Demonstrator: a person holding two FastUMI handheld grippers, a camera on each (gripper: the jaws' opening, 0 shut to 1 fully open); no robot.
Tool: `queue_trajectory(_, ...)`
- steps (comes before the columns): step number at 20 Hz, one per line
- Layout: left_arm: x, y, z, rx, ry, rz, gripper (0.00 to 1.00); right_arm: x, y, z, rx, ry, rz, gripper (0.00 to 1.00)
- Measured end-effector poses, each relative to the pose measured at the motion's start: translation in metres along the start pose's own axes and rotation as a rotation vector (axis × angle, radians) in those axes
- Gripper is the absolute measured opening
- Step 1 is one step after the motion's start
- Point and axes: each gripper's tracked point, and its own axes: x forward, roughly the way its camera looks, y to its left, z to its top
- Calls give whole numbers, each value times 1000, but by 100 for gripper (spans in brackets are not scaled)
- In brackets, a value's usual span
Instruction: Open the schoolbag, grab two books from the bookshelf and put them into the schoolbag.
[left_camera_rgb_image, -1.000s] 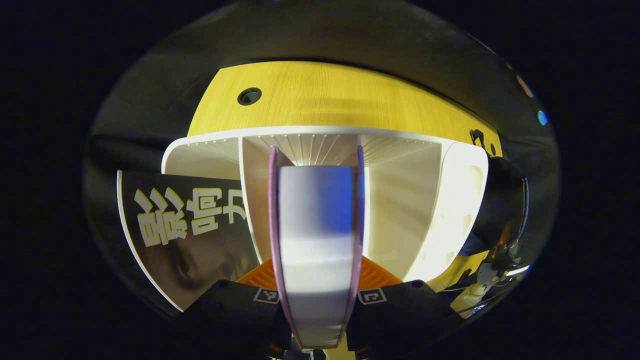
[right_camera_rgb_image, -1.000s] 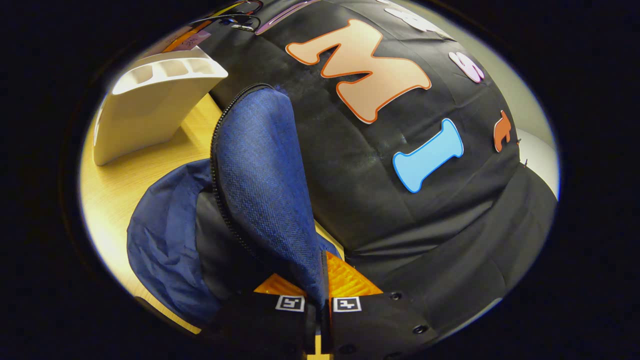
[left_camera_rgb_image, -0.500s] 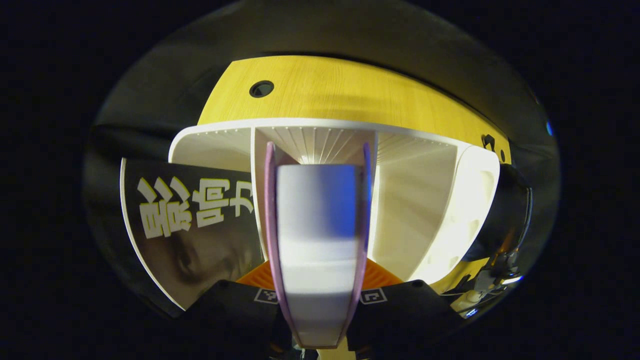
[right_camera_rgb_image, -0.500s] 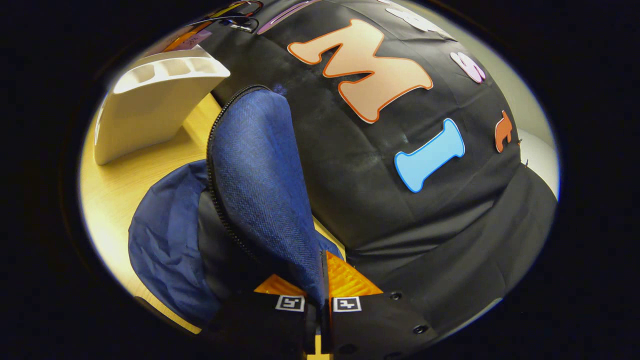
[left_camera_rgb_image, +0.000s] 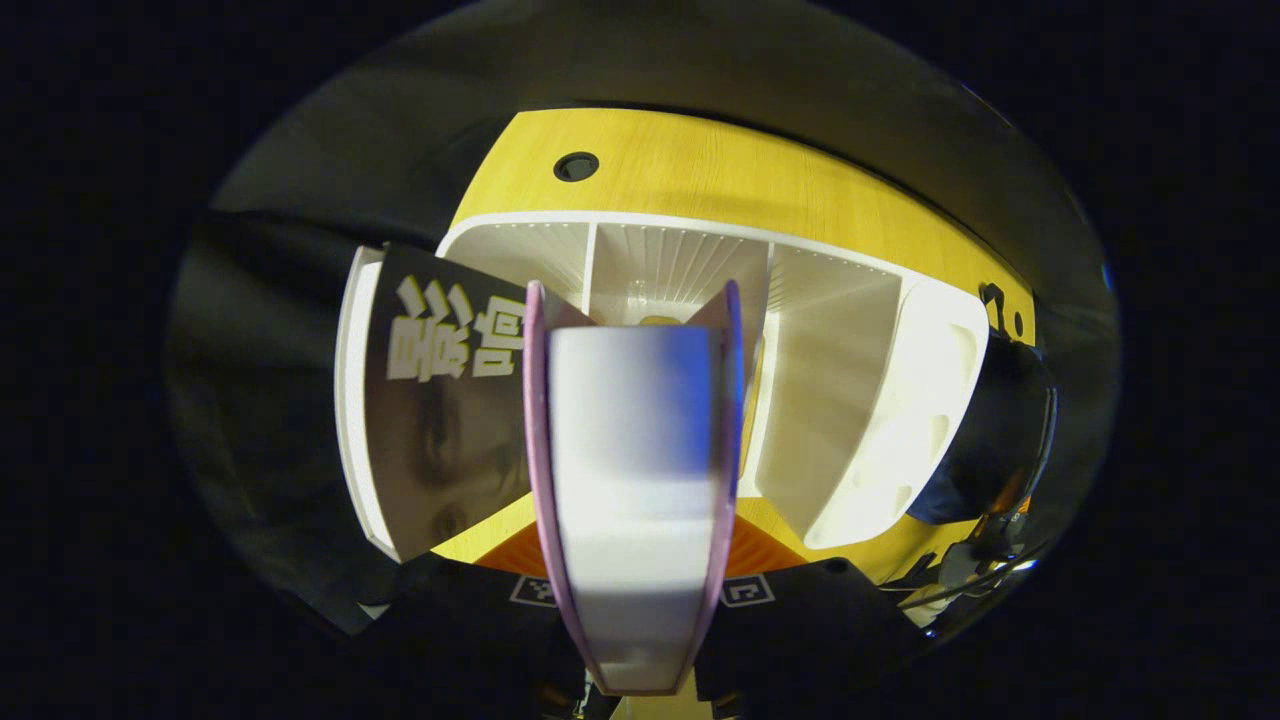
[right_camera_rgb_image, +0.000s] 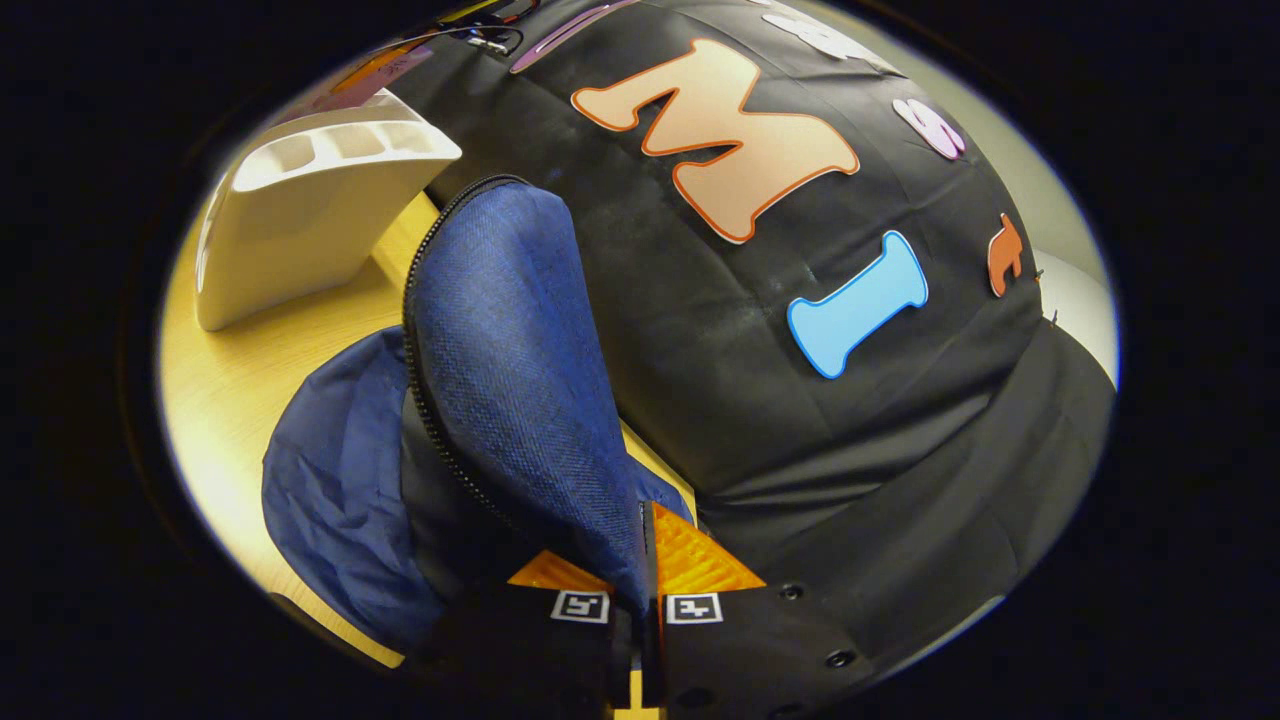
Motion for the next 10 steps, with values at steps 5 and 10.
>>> queue_trajectory(5,-40,10,-34,-41,-20,-19,40,-2,-3,-2,15,-4,11,5)
queue_trajectory(10,-94,8,-68,-92,-60,-47,40,-6,-6,-5,23,-10,18,5)
